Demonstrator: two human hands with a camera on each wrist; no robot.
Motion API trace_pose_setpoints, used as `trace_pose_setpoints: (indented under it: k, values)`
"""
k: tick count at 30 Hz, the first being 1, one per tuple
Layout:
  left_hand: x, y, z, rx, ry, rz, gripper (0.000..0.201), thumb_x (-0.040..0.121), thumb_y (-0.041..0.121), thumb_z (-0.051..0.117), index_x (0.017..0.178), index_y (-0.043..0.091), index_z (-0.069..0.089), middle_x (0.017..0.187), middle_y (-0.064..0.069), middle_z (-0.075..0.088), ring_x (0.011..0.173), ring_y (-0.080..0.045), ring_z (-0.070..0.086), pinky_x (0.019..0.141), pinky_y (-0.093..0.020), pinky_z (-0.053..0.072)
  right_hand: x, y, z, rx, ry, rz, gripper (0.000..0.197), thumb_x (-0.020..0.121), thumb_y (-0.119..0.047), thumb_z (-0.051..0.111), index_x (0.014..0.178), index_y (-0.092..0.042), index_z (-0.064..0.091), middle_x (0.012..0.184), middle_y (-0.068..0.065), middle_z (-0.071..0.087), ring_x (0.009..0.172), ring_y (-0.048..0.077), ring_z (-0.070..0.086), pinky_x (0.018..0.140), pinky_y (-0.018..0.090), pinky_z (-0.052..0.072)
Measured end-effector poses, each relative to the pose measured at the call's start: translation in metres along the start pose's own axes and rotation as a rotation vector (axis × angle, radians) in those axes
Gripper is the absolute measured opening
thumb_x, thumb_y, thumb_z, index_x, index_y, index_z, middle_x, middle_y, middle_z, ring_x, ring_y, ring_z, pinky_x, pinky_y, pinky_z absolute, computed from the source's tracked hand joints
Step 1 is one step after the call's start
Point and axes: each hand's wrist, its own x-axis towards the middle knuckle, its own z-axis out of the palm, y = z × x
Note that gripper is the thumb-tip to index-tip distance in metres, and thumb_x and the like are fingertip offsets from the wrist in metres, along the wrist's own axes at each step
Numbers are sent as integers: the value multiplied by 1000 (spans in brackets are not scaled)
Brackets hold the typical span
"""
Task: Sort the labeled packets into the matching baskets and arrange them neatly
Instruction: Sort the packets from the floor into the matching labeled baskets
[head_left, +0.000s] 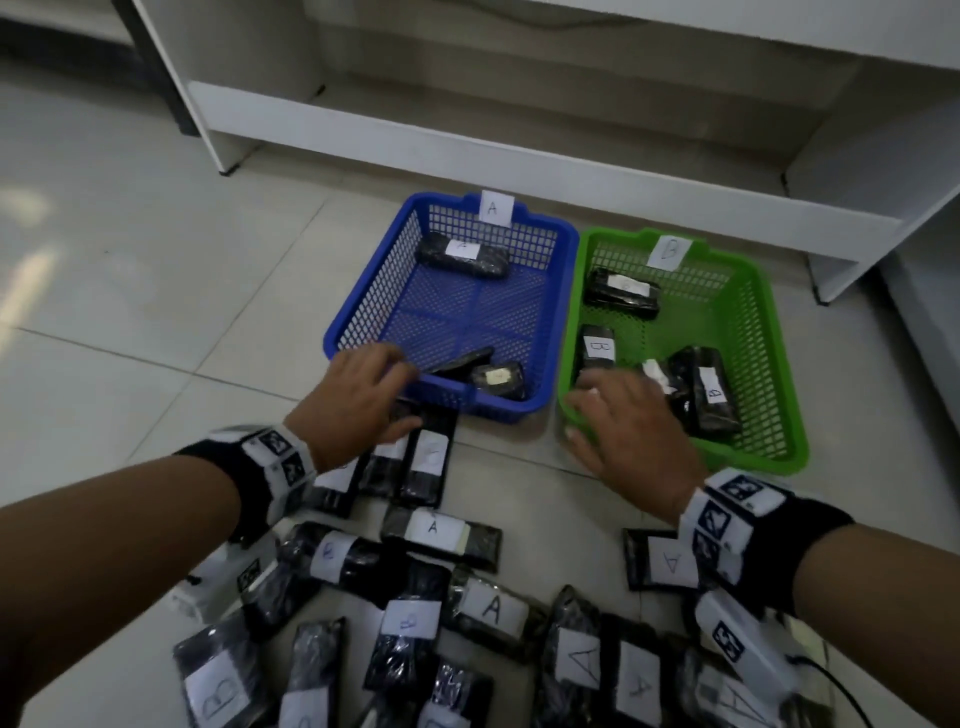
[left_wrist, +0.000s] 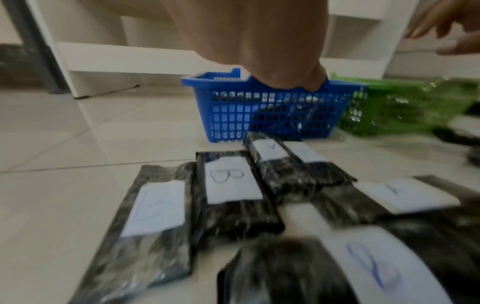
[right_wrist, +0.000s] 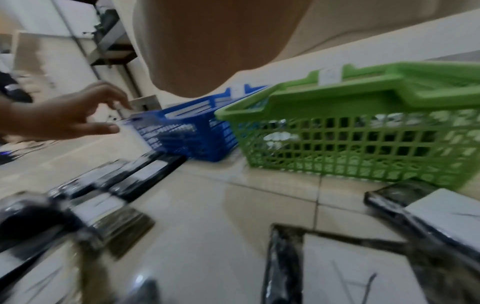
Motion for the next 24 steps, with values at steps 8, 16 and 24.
trace_pose_setpoints:
  k: [8,16,24]
  values:
    - [-27,7,11,-189,-523,-283,41,87,42,60,117,17,50,112,-7,52,101,-28,54,83,-37,45,-6,-78,27,230,-567,-213,38,96,-36,44,130,-19,46,127,2,51,117,23,44,96,35,35]
    - [-17,25,34,-286,-542,-696,56,73,48,72,112,17,46,116,-11,55,116,-32,42,94,-40,33,6,-97,52,359,-802,16,62,94,-35,51,146,-16,23,143,8,38,129,26,39,104,39,36]
    - [-13,30,34,-604,-387,-933,82,63,40,80,127,19,33,124,-9,50,120,-32,41,99,-45,37,0,-96,73,390,-834,109,46,89,-26,60,131,-12,48,125,11,45,119,28,41,95,32,39]
